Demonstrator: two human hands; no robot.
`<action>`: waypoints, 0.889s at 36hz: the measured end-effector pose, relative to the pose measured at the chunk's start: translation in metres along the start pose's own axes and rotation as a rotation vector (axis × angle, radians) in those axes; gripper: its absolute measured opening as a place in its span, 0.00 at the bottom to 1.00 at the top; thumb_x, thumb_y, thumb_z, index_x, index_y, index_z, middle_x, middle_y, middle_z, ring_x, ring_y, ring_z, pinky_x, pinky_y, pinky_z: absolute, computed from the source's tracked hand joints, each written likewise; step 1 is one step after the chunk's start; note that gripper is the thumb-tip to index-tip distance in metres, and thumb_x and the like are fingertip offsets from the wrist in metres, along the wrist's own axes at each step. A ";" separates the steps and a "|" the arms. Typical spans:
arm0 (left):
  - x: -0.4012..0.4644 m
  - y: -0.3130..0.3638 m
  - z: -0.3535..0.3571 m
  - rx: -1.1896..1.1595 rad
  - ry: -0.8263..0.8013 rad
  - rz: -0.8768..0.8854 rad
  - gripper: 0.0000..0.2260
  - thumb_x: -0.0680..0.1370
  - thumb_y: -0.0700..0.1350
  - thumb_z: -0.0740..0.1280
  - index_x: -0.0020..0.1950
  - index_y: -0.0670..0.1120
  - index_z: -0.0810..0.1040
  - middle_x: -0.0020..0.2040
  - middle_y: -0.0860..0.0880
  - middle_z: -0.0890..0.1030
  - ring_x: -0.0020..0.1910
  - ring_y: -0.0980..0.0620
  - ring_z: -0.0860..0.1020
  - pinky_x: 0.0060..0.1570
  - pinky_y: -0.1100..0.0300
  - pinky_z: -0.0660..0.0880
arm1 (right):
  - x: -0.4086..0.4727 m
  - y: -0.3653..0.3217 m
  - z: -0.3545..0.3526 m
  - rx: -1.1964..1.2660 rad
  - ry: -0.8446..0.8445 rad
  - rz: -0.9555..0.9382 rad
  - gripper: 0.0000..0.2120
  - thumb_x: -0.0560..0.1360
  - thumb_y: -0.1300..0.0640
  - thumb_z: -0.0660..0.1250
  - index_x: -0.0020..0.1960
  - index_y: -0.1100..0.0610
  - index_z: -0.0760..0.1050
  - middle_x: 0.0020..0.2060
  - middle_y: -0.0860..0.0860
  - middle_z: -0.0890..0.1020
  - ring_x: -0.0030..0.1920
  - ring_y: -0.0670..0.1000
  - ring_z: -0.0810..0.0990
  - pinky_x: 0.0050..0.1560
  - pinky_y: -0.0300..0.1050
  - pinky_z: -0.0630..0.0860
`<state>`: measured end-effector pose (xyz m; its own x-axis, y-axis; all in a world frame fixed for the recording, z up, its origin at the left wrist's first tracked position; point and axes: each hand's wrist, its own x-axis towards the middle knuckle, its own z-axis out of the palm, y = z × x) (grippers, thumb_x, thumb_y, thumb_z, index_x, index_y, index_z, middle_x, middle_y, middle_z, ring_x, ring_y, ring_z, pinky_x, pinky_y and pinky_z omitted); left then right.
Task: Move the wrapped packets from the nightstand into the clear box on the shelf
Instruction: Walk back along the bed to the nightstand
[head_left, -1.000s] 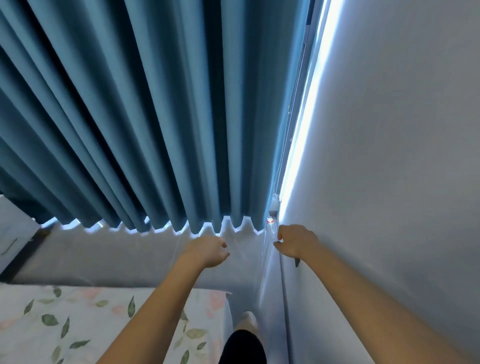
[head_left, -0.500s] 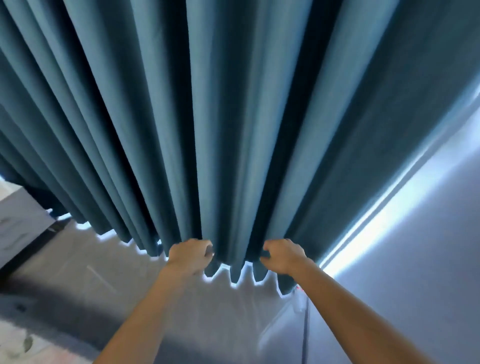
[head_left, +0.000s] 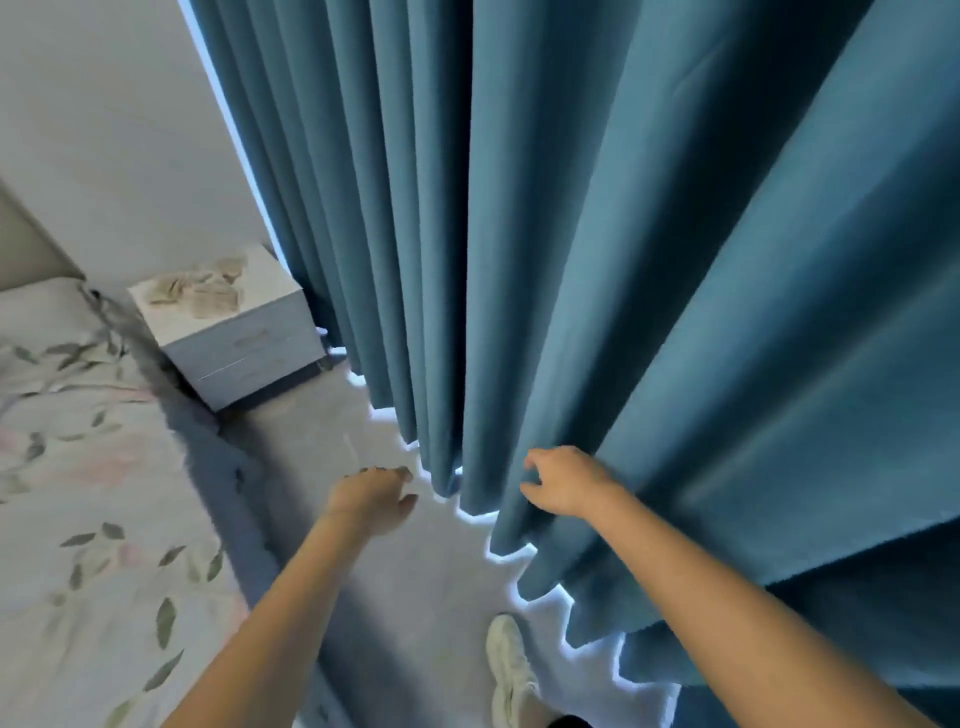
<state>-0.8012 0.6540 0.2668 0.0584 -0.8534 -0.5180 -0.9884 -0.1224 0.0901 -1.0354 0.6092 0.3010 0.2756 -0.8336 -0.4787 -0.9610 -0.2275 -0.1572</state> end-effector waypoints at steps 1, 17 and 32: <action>0.012 -0.008 -0.004 -0.002 -0.009 -0.031 0.20 0.81 0.55 0.55 0.73 0.54 0.63 0.68 0.49 0.73 0.67 0.47 0.70 0.61 0.55 0.69 | 0.018 -0.005 -0.008 -0.008 -0.015 -0.024 0.19 0.77 0.47 0.60 0.66 0.50 0.69 0.61 0.51 0.77 0.62 0.55 0.74 0.57 0.46 0.71; 0.120 -0.168 -0.096 -0.324 0.031 -0.424 0.15 0.80 0.51 0.56 0.64 0.47 0.73 0.64 0.45 0.77 0.62 0.43 0.75 0.60 0.51 0.72 | 0.289 -0.160 -0.119 -0.242 -0.152 -0.410 0.18 0.77 0.49 0.60 0.65 0.51 0.70 0.60 0.51 0.77 0.59 0.54 0.76 0.53 0.46 0.72; 0.242 -0.414 -0.202 -0.350 0.174 -0.542 0.17 0.80 0.52 0.58 0.67 0.49 0.71 0.60 0.45 0.79 0.59 0.44 0.76 0.55 0.54 0.74 | 0.513 -0.396 -0.205 -0.261 -0.104 -0.508 0.17 0.76 0.49 0.61 0.63 0.53 0.72 0.58 0.52 0.77 0.55 0.54 0.75 0.47 0.43 0.70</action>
<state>-0.3492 0.3959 0.2760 0.5848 -0.6905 -0.4257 -0.7108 -0.6891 0.1413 -0.5183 0.1678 0.2947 0.6914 -0.5368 -0.4835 -0.6779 -0.7134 -0.1774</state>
